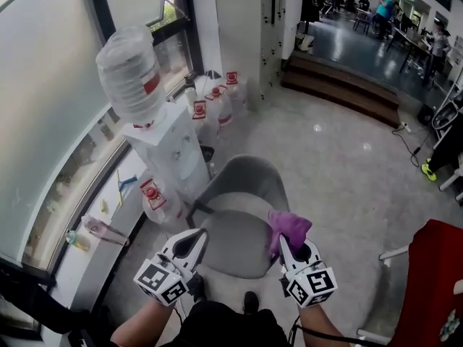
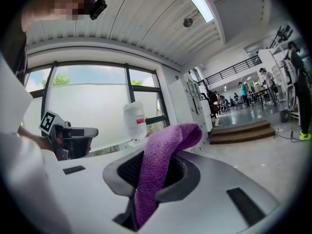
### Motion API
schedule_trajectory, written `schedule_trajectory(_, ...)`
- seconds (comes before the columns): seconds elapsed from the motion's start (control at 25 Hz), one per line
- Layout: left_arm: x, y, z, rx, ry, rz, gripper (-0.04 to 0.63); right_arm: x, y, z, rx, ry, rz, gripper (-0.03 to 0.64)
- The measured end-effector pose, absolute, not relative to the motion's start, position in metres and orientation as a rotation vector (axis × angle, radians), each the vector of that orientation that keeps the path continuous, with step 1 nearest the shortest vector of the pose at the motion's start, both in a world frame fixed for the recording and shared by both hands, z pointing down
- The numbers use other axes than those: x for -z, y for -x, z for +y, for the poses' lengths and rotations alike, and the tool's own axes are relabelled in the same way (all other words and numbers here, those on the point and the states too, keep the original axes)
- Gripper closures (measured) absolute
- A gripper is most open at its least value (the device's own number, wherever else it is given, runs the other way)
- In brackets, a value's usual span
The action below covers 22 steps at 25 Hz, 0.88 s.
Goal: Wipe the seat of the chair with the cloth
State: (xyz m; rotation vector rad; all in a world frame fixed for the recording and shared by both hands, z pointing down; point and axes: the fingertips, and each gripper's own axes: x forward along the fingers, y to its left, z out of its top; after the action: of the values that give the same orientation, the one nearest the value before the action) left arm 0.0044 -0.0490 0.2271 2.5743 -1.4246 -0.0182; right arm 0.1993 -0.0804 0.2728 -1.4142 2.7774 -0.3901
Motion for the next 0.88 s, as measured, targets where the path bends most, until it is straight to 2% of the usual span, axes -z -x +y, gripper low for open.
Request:
schedule_trajectory(0.52, -0.303, 0.059, -0.103, -0.118, -2.552, -1.159, 0.589, -0.341, -0.172, -0.092, 0.510, 1.831, 2.564, 0.554)
schedule_trajectory(0.88, -0.371, 0.074, -0.109, -0.244, -2.530, -1.024, 0.588, -0.408, -0.161, -0.082, 0.577, 2.023, 2.521, 0.554)
